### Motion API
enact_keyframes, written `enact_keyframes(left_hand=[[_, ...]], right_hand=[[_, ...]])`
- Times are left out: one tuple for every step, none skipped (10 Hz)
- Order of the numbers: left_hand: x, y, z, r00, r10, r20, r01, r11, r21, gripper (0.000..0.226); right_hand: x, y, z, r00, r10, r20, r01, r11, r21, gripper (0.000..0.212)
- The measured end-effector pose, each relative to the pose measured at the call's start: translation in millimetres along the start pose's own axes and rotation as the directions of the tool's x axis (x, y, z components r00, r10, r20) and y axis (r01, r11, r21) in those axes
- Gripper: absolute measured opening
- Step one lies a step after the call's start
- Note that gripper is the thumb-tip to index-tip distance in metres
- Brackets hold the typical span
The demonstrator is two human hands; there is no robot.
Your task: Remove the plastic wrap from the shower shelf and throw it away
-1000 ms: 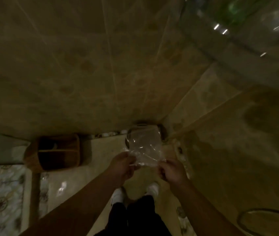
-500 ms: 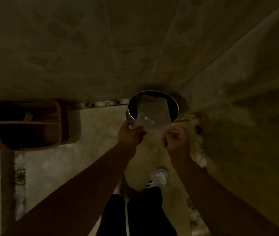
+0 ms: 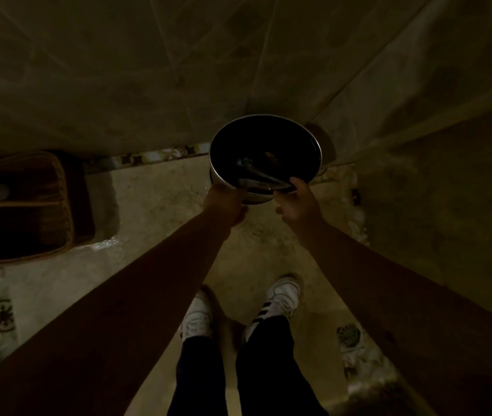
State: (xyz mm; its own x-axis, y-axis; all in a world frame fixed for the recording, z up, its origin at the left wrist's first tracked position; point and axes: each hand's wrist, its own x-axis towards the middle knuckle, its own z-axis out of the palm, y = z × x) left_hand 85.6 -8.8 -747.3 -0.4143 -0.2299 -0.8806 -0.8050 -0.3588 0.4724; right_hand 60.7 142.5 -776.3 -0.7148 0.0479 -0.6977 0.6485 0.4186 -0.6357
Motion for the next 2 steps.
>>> enact_keyframes(left_hand=[[-15.8, 6.0, -10.3, 0.999, 0.046, 0.029, -0.049, 0.990, 0.136, 0.018], [-44.4, 16.3, -23.3, 0.971, 0.217, 0.098, -0.238, 0.880, 0.412, 0.043]], right_hand=[[-11.6, -0.4, -4.3, 1.000, -0.023, 0.019, 0.026, 0.986, -0.165, 0.073], [-36.9, -10.9, -13.7, 0.995, -0.096, 0.030, 0.100, 0.953, -0.284, 0.077]])
